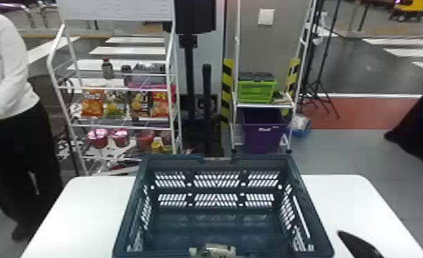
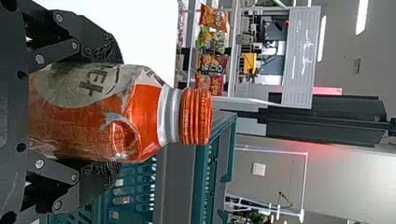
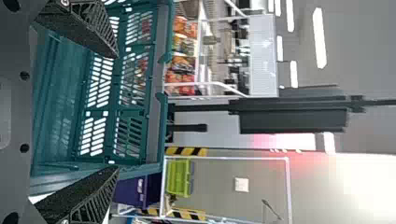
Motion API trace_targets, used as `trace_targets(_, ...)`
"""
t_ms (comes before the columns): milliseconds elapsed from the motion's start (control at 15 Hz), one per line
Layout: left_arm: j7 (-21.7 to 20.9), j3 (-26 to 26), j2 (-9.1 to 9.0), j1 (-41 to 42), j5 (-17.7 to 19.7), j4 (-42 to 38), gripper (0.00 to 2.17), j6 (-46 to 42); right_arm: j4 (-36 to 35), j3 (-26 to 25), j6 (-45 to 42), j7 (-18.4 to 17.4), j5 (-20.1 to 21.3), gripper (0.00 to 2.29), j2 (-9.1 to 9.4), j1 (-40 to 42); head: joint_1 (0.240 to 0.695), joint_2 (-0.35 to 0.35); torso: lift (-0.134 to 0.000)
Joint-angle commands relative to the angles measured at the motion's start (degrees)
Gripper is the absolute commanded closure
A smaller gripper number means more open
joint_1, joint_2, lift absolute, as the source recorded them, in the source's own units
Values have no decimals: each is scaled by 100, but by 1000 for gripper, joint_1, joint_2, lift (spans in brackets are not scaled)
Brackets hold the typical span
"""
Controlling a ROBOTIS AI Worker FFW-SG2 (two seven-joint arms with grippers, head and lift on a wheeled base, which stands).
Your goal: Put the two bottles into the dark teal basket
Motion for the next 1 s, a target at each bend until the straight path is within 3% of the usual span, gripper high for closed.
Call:
trace_targets(0,0,4,-50,9,-37,-10,2145,5,357,-143,-1462,-2,-51,33,35,860,499,0,0)
trace_targets(267,8,57,-94,9,-55,-45,2148,5,1385,-169,-2904,16,-86,36,175,1432,499,0,0)
trace_targets(733,8,241,-129,62,7,-590,2148,180,1948,-169,-3238,104,-253,43,237,1590,499,0,0)
trace_targets(933,8,373,-120,62,-37,-1275,2148,866,1948,-204,-3220,121,-253,43,210,1599,499,0,0)
